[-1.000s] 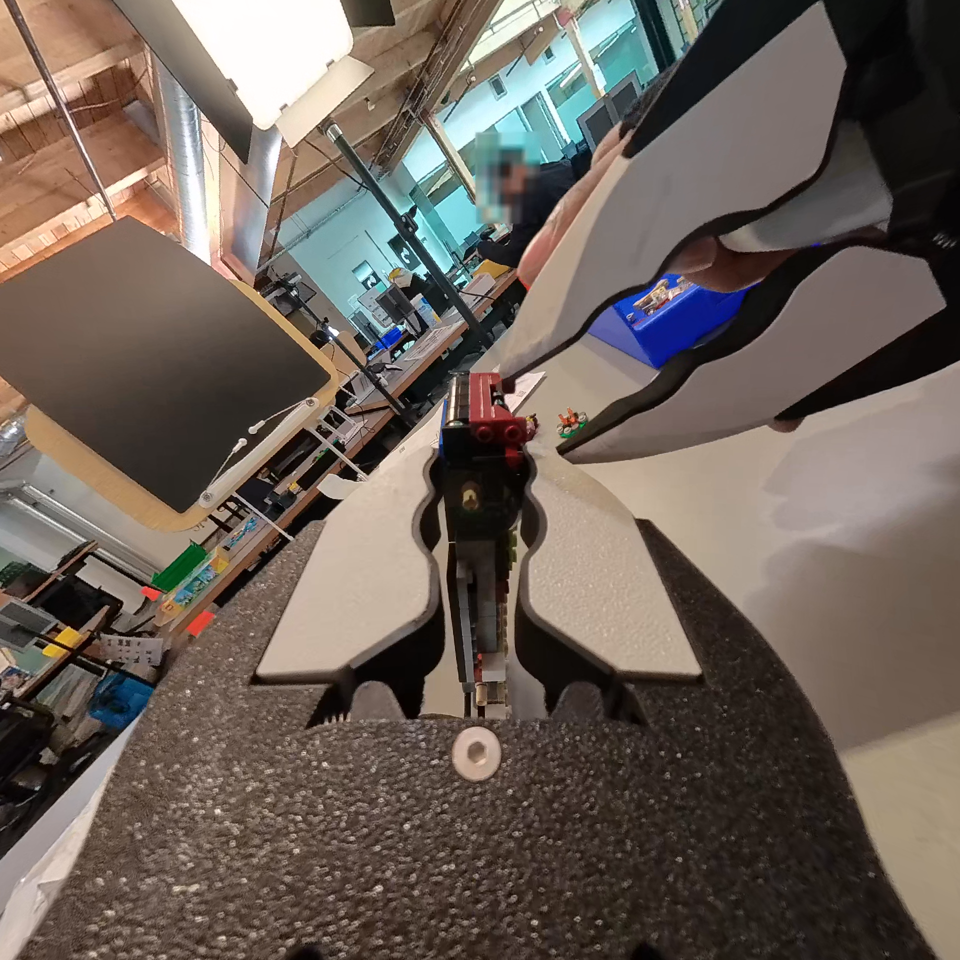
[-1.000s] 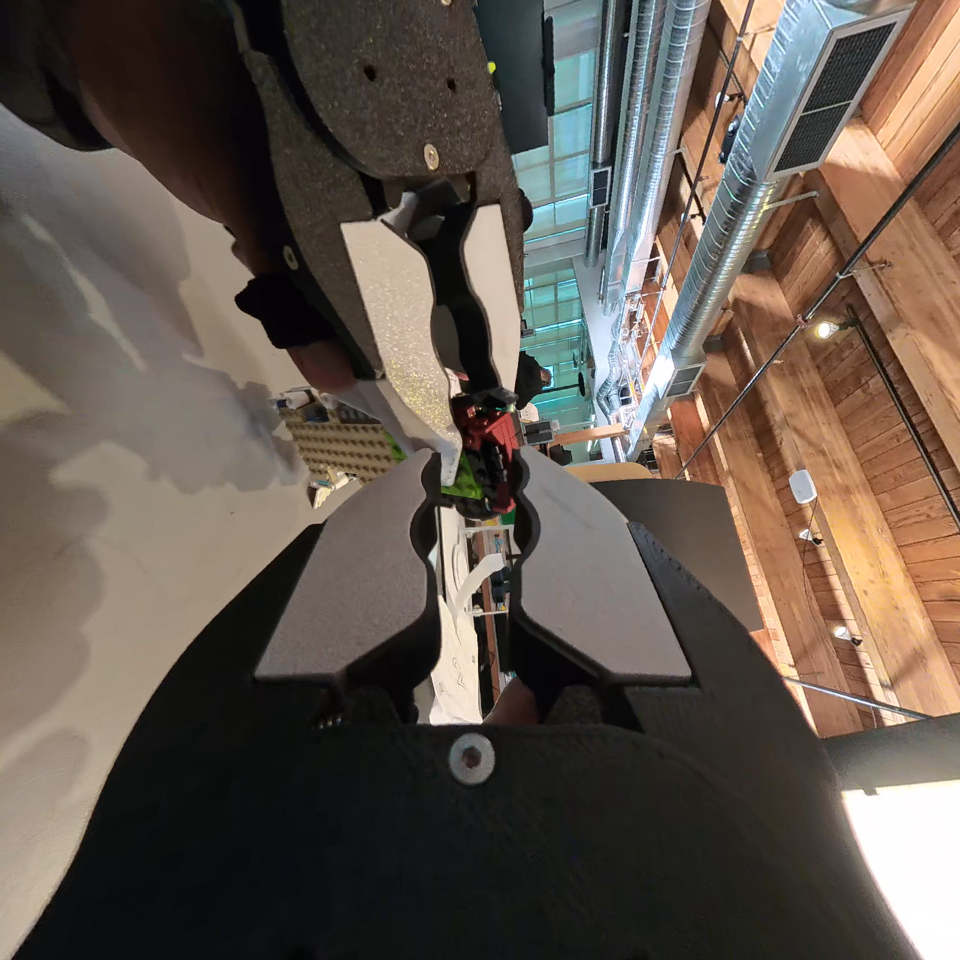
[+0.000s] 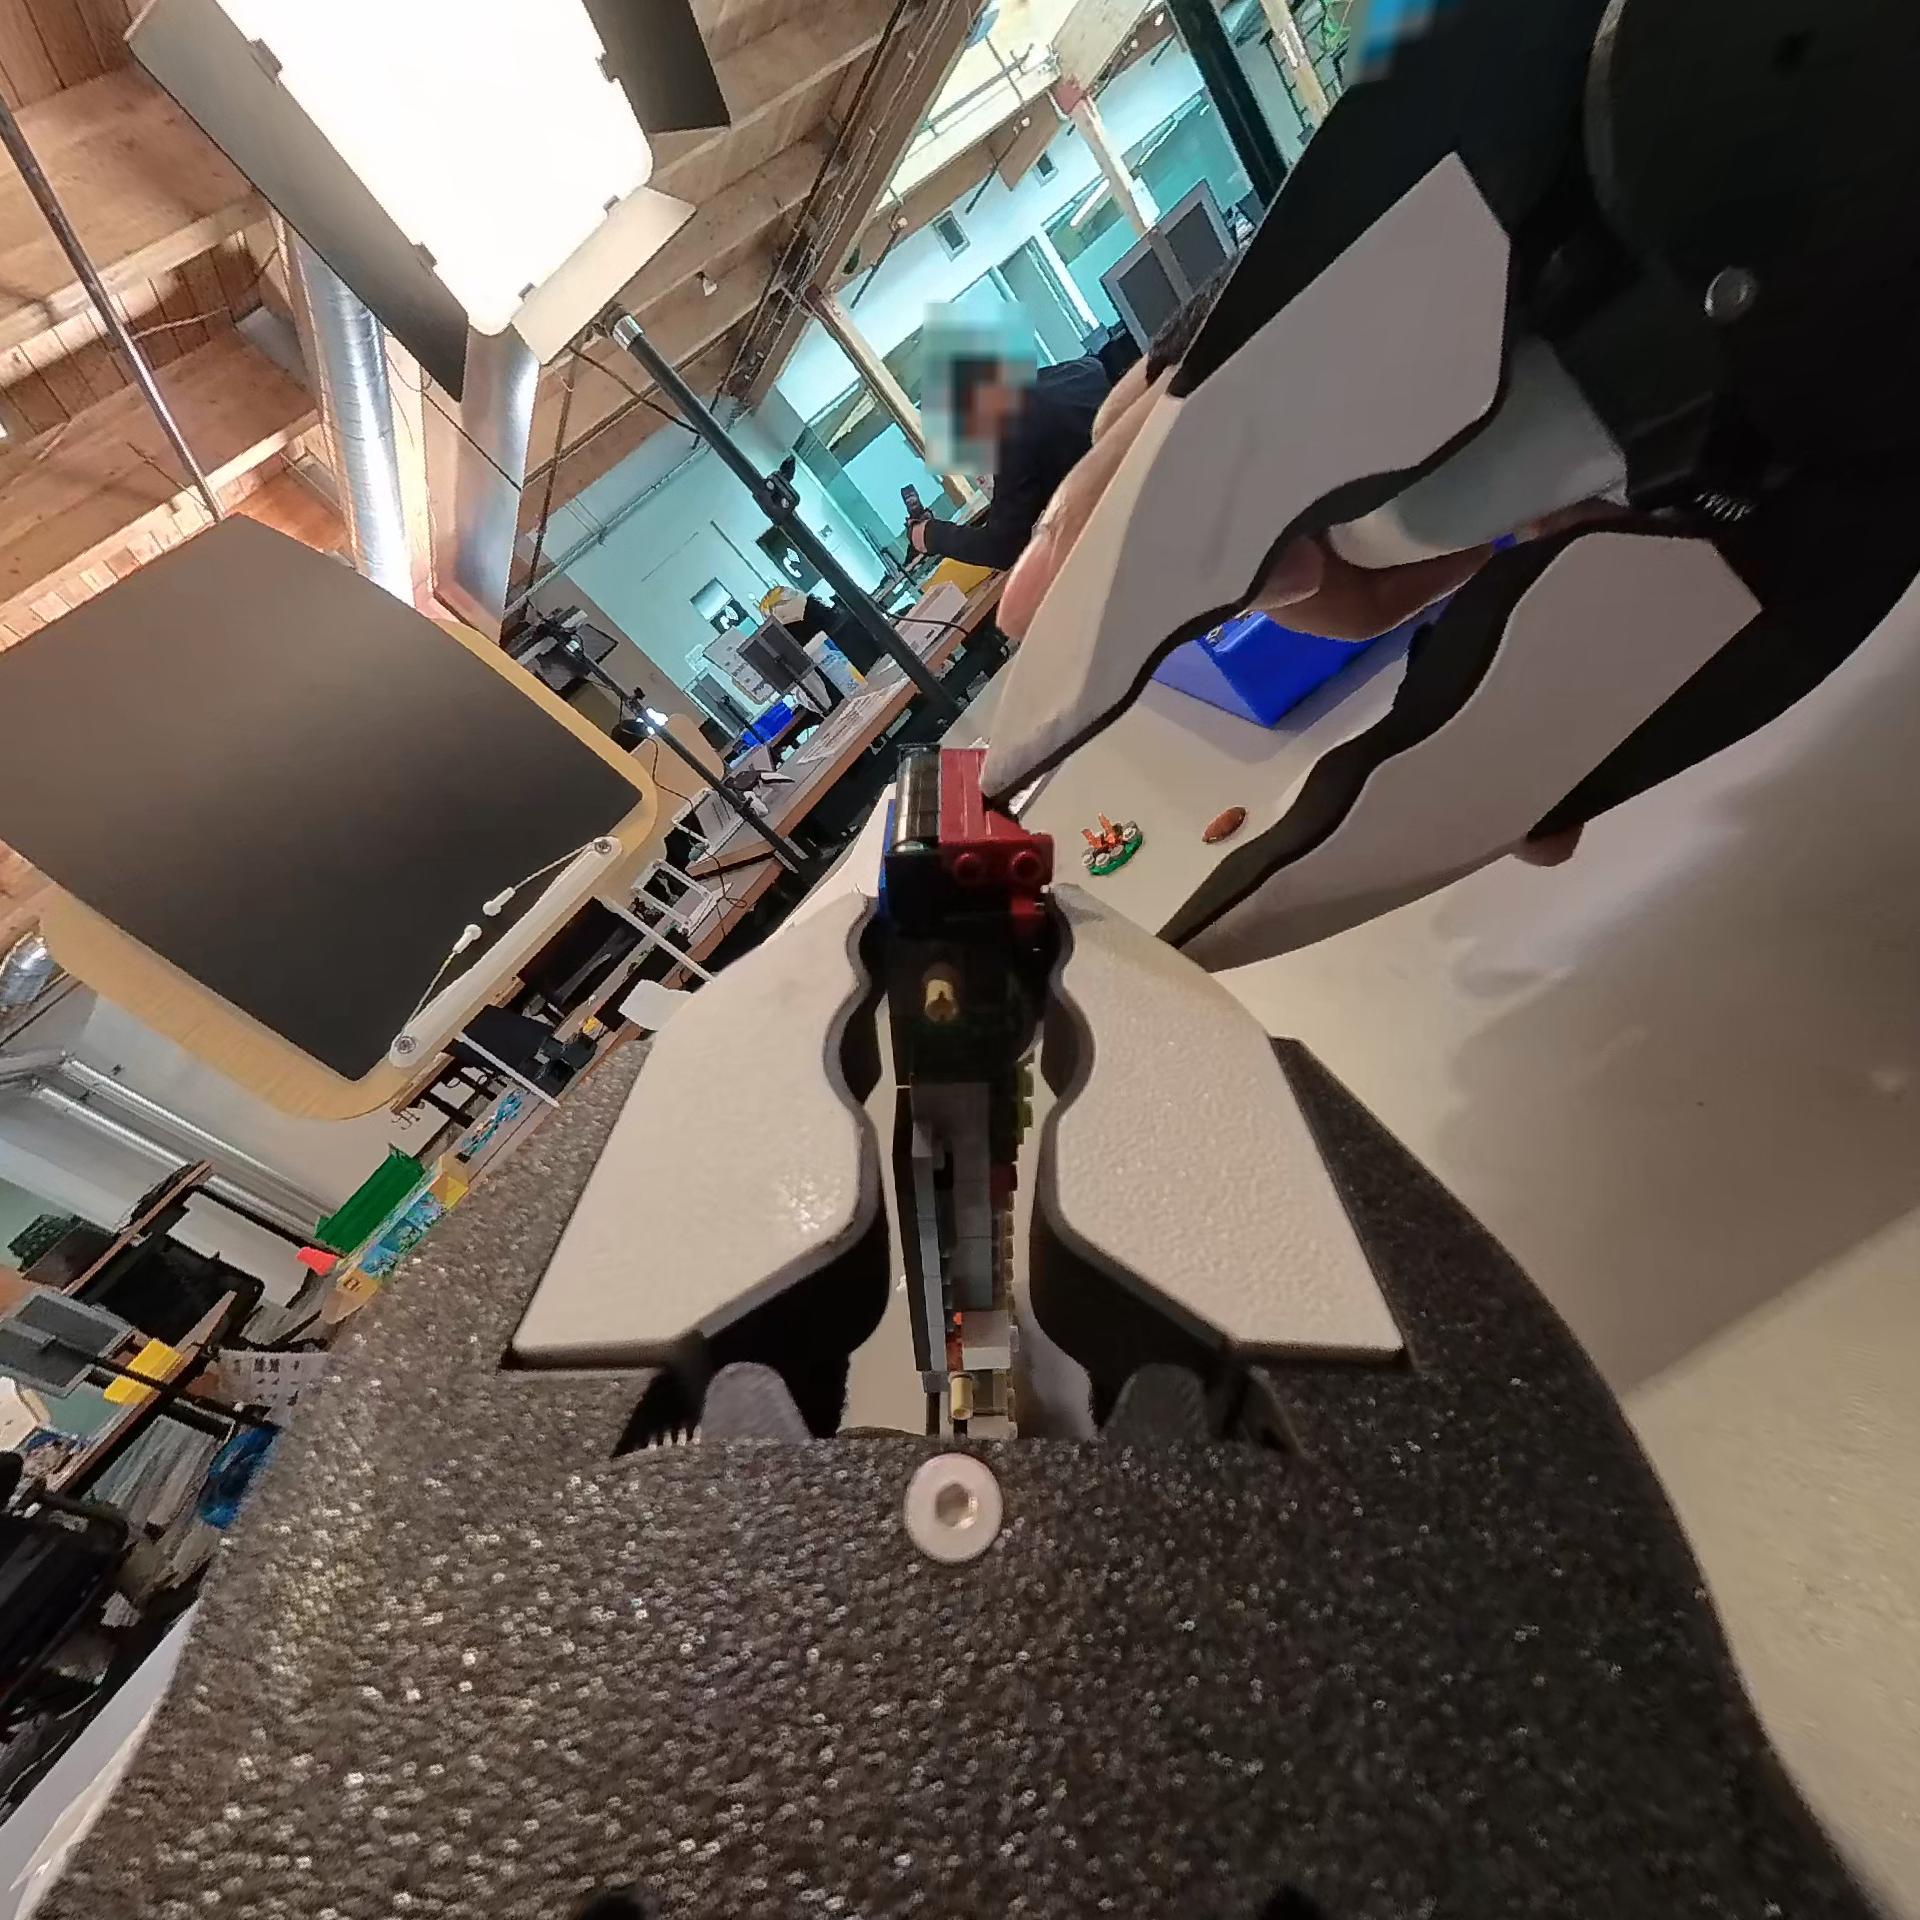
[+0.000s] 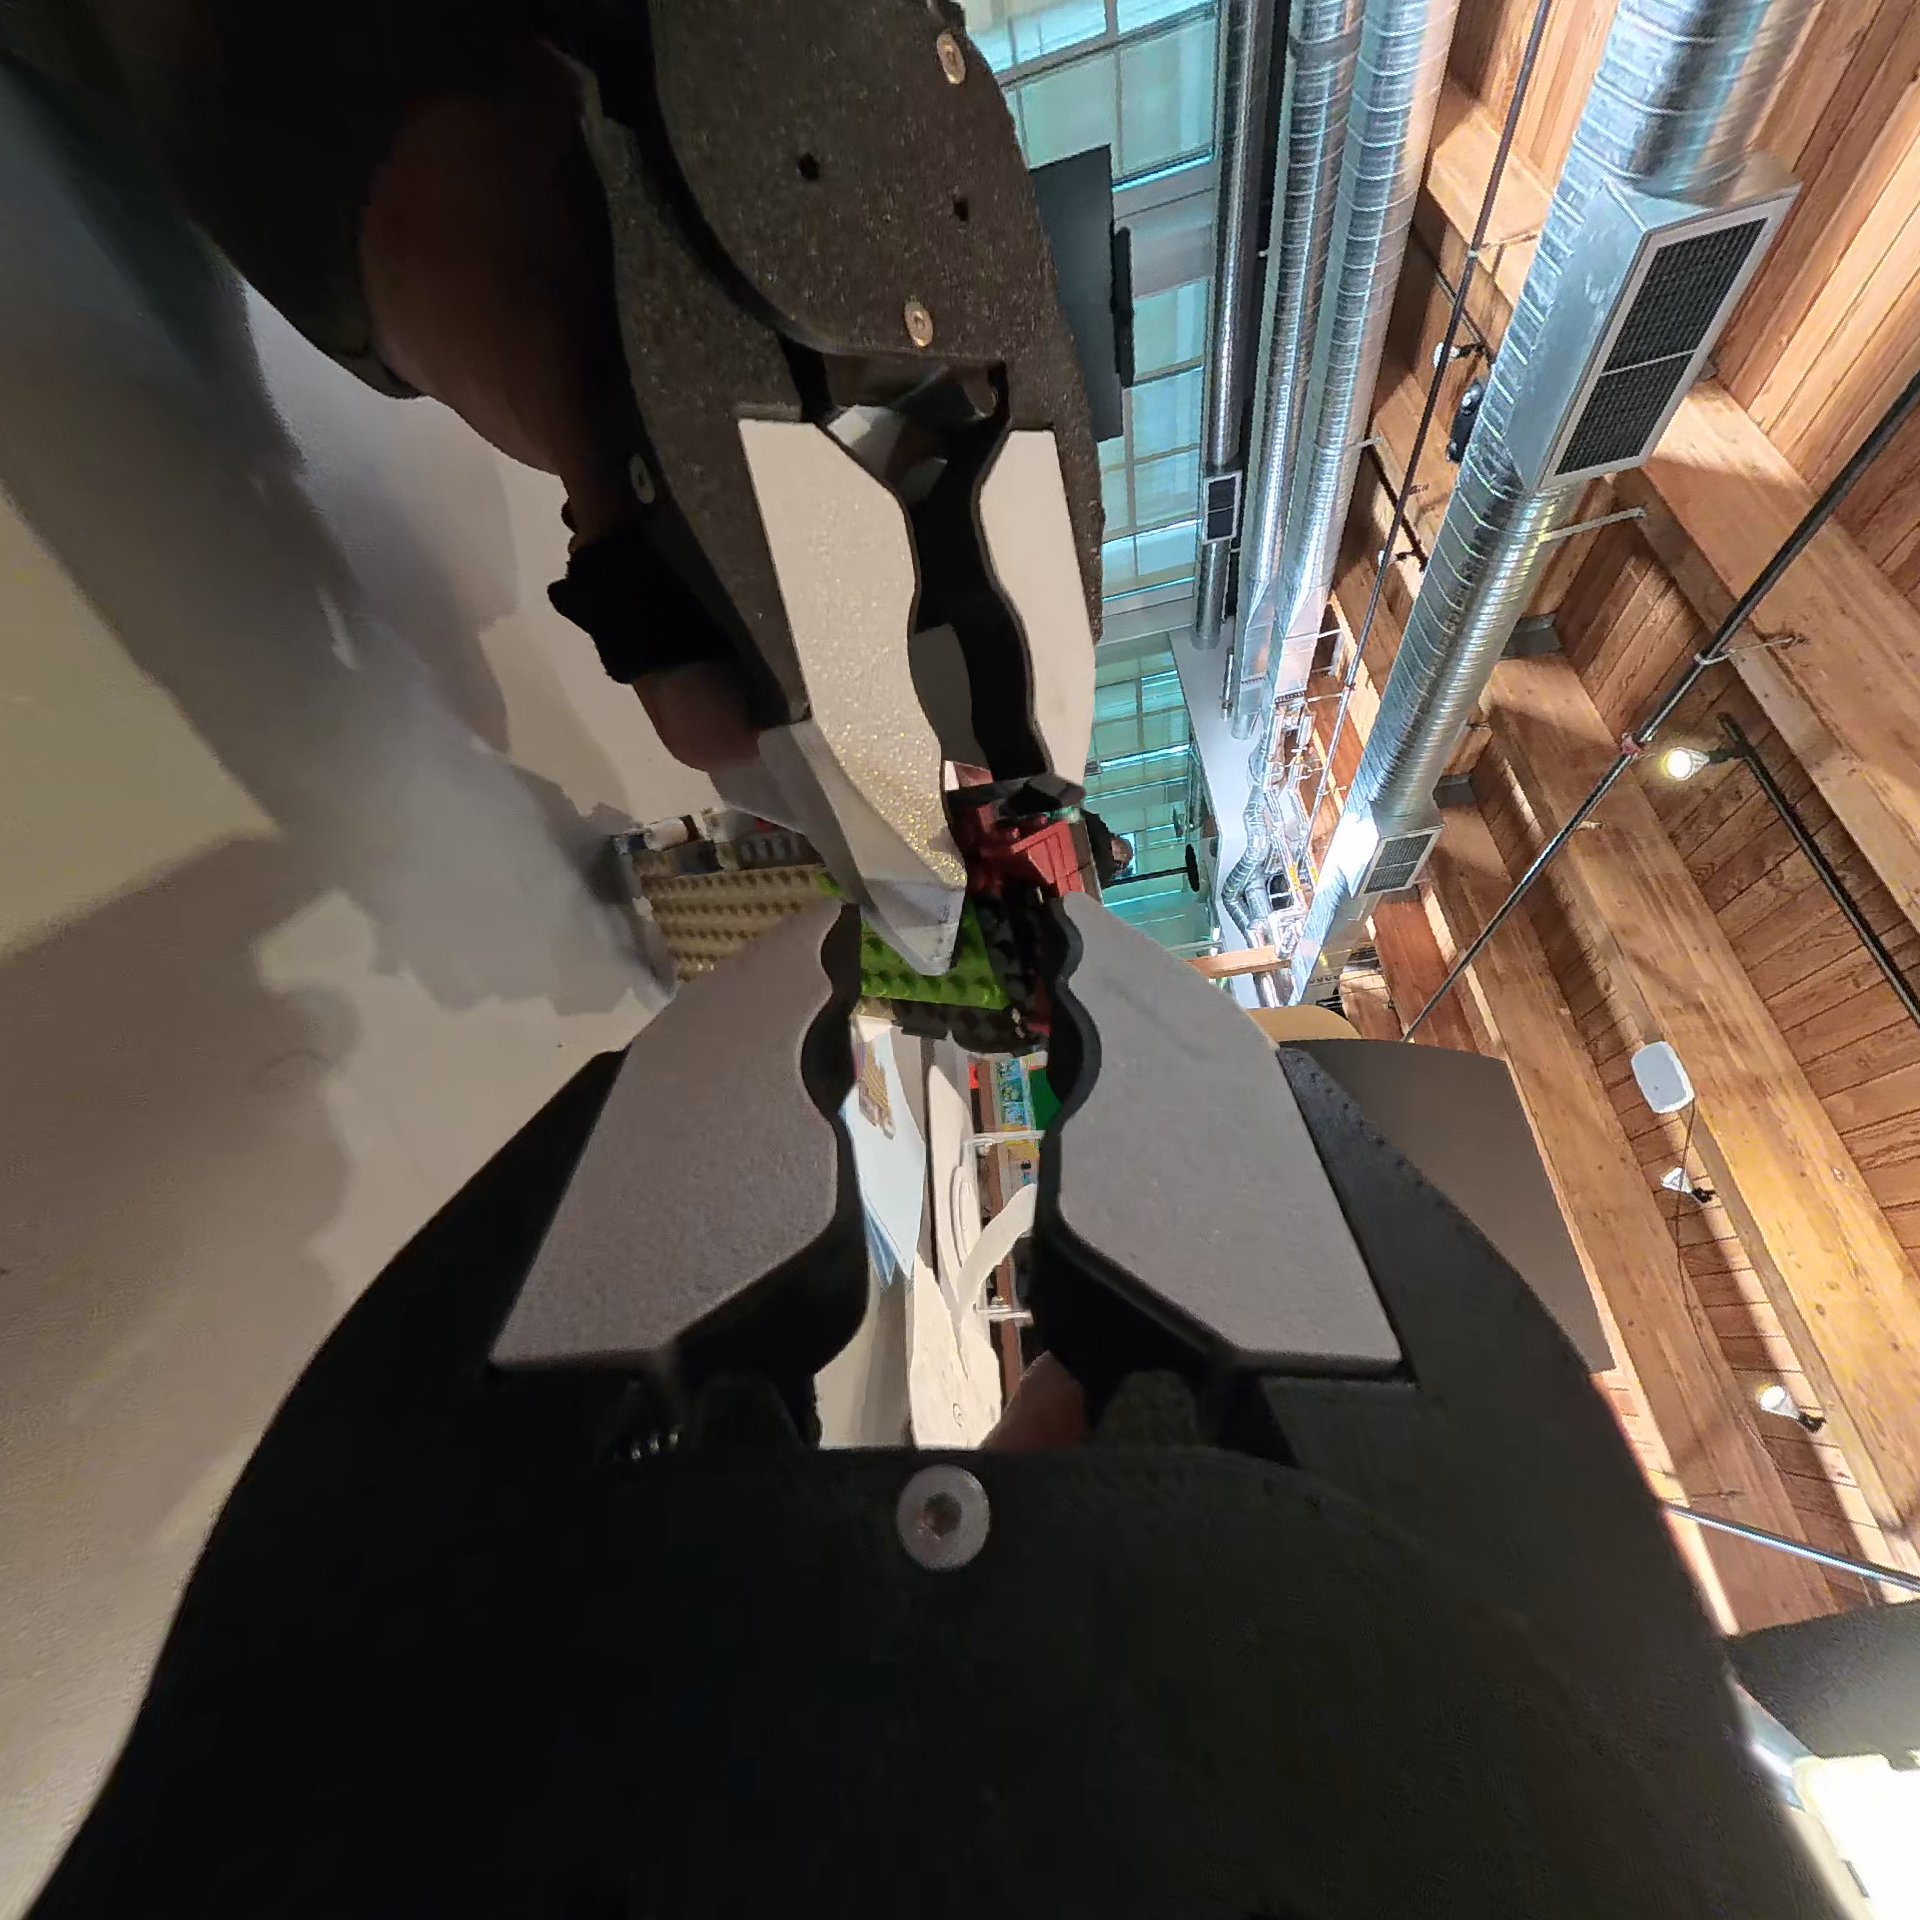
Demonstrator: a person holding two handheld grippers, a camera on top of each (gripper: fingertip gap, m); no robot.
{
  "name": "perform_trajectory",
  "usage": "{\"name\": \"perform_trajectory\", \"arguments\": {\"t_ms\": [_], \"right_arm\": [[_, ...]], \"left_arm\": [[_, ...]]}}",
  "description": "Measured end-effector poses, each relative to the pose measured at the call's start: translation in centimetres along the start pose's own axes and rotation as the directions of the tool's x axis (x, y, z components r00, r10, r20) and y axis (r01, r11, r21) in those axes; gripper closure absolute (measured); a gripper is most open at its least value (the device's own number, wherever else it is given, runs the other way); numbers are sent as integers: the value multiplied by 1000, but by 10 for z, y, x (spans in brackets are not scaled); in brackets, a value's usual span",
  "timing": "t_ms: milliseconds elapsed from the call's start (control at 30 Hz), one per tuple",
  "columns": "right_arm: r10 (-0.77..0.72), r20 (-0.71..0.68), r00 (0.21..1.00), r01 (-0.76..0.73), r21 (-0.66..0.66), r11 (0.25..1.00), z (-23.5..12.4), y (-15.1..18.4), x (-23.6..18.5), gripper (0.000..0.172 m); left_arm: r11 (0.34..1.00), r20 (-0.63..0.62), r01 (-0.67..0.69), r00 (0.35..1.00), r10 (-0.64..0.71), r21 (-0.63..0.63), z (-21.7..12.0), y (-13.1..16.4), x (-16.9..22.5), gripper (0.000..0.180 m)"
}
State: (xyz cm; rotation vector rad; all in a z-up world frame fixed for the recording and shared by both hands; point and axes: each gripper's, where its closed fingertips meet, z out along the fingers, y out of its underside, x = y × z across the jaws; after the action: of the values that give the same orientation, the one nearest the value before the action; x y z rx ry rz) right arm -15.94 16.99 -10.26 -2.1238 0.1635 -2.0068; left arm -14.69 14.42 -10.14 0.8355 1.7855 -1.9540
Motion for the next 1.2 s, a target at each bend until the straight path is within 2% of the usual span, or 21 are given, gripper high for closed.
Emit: {"name": "perform_trajectory", "arguments": {"t_ms": [100,200,400,733,767,833,867,900,967,1100,1200], "right_arm": [[-16,-11,1000,16,-8,1000,0,0,0,138],[31,-3,1000,-31,-6,1000,1,-1,-1,139],[120,54,991,-120,-10,993,-1,0,-5,143],[170,147,974,-165,-44,985,-6,3,-12,144],[158,225,961,-150,-49,987,-8,3,-24,171],[125,378,917,-83,-124,989,-2,11,-65,168],[61,350,935,-13,-136,991,3,14,-71,164],[32,329,944,12,-132,991,5,11,-71,164],[132,276,952,-109,-98,989,3,0,-53,165],[264,100,959,-257,-78,963,2,8,-18,162],[350,2,937,-350,-15,937,2,4,-4,159]], "left_arm": [[1000,-4,3,1000,-3,6,-1,-1,0,154],[1000,-5,2,1000,-2,11,-2,-2,1,154],[1000,-16,-27,999,27,-5,-2,1,4,154],[997,-37,-70,997,69,-27,0,5,10,153],[997,-28,-70,997,69,-29,0,5,9,153],[997,-33,34,999,-32,71,-4,-11,3,153],[995,-35,65,997,-63,80,-5,-11,0,153],[999,-7,34,999,-34,31,-3,-3,-3,153],[1000,37,14,999,-13,-21,-3,6,-8,153],[986,6,162,987,-162,50,-7,-1,-16,154],[966,-12,243,970,-243,89,-10,-5,-22,154]]}}
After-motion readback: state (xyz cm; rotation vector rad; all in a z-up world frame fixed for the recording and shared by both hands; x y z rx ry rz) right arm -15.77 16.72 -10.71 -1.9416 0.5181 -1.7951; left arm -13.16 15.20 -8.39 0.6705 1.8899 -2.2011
